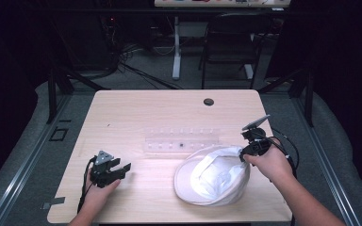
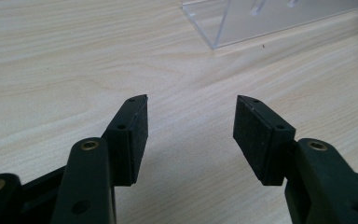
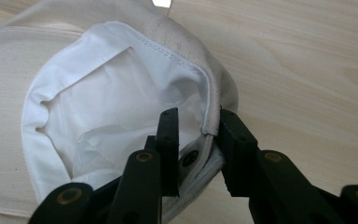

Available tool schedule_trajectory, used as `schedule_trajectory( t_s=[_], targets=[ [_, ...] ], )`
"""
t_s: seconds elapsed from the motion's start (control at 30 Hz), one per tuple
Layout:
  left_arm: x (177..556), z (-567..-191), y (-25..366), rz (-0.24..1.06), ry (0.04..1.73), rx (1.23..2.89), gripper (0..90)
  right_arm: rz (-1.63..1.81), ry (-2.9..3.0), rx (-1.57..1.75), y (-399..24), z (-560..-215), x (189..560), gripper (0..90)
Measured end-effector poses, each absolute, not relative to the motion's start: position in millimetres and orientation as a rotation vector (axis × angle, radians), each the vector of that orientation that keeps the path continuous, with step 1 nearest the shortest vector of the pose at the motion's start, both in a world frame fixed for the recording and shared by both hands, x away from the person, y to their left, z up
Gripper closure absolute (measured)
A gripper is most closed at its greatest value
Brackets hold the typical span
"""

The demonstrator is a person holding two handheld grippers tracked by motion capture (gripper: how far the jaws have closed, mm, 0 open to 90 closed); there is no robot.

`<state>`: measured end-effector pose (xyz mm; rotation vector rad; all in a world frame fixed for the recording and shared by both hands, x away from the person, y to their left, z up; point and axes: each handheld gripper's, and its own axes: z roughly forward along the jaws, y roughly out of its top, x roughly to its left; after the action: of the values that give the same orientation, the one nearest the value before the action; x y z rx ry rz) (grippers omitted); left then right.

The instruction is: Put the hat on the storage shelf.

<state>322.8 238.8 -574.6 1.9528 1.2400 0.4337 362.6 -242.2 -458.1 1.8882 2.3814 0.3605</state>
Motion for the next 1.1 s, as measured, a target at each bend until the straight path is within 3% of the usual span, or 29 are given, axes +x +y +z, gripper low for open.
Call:
schedule_trajectory(
  t_s=[0.23,0.8,1.1],
  targets=[
    [323,-574,239,0.435,1.234,1.952,45.5,0.316,2.334,2.079,-238,-458,370,58.4],
    [322,-574,239,0.434,1.239,1.953,45.5,0.339,2.294,2.212,-248,-461,367,54.0],
    [323,-575,239,0.433,1.239,1.954,45.5,0.306,2.321,2.201,-245,-470,369,62.6]
  ],
)
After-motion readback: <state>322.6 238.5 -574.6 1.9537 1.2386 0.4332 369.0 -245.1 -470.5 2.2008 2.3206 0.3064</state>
